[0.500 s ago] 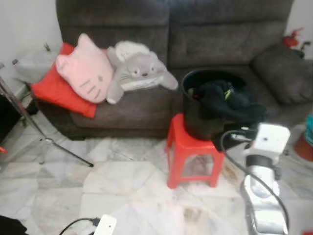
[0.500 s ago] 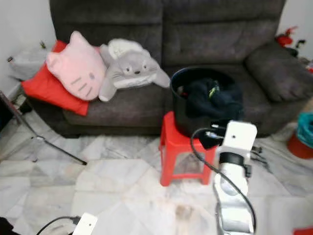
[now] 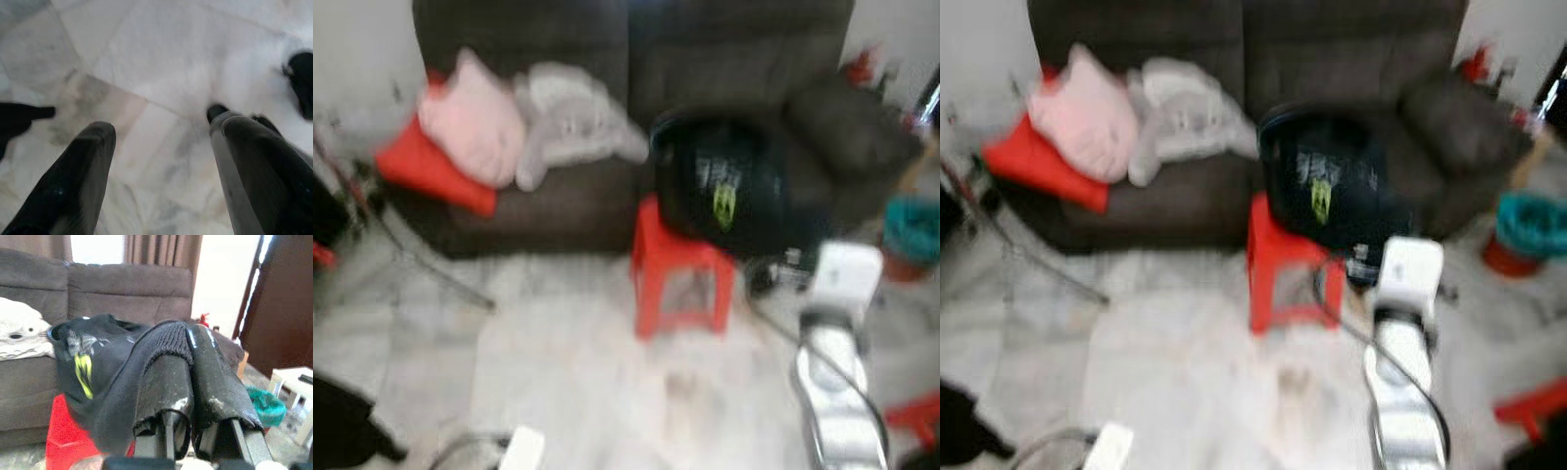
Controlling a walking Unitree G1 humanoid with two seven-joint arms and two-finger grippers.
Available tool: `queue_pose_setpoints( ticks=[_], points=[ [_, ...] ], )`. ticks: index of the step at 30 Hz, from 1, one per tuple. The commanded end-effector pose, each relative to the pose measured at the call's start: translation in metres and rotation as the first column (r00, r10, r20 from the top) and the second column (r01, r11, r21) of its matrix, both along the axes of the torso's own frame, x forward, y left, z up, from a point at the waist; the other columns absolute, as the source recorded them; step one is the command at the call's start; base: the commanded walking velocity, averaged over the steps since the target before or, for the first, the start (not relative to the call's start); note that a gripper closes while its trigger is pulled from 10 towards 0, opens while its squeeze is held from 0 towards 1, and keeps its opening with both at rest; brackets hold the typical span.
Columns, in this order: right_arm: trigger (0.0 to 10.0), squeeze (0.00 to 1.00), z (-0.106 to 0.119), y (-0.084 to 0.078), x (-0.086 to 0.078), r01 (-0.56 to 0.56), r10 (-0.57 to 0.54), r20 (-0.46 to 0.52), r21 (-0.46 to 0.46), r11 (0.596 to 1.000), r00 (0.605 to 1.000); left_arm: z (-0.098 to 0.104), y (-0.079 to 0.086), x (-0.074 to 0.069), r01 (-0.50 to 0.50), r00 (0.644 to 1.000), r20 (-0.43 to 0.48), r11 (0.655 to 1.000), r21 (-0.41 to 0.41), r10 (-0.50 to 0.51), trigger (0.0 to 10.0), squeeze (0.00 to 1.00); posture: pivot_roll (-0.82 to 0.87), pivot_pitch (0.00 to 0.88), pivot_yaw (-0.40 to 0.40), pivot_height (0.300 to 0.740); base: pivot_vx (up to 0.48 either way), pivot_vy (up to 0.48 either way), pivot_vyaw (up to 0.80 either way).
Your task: Hang hanger
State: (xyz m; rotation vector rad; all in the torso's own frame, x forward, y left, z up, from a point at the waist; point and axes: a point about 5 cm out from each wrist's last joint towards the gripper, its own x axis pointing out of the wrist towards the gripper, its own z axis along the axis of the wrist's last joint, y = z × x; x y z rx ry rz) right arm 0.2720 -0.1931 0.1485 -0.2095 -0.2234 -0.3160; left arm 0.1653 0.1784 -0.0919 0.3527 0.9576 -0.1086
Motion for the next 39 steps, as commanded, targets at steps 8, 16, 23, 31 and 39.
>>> queue_pose_setpoints(
  ticks=[8, 16, 23, 31, 39],
  points=[
    [10.0, 0.00, 0.026, 0.013, 0.004, -0.131, 0.142, 0.098, -0.111, 0.985, 0.985, -0.001, 0.003, -0.004, -0.007, 1.000, -0.013, 1.000, 0.007, 0.007, 10.0, 0.00, -0.24, 0.009, 0.054, 0.740, 0.000, 0.000, 0.00],
    [10.0, 0.00, 0.023, 0.052, 0.002, -0.462, 0.469, 0.025, -0.126, 0.878, 0.883, -0.002, 0.003, -0.004, -0.002, 1.000, -0.015, 1.000, 0.007, 0.002, 10.0, 0.00, -0.25, 0.000, 0.056, 0.740, 0.000, 0.000, 0.00],
    [10.0, 0.00, 0.006, 0.055, 0.004, -0.488, 0.487, -0.030, -0.033, 0.872, 0.873, -0.002, 0.003, -0.004, 0.006, 1.000, -0.017, 1.000, 0.006, -0.005, 10.0, 0.00, -0.25, 0.000, 0.060, 0.740, 0.000, 0.000, 0.00],
    [10.0, 0.00, -0.012, 0.031, 0.012, -0.315, 0.313, -0.108, -0.005, 0.949, 0.944, -0.001, 0.004, -0.003, 0.007, 1.000, -0.025, 1.000, 0.017, -0.006, 10.0, 0.00, -0.23, 0.013, 0.067, 0.740, 0.000, 0.000, 0.00],
    [10.0, 0.00, 0.000, 0.028, 0.018, -0.255, 0.252, -0.060, -0.053, 0.965, 0.966, -0.001, 0.005, -0.003, -0.001, 1.000, -0.028, 1.000, 0.029, 0.001, 10.0, 0.00, -0.21, 0.021, 0.060, 0.740, 0.000, 0.000, 0.26]
  ],
)
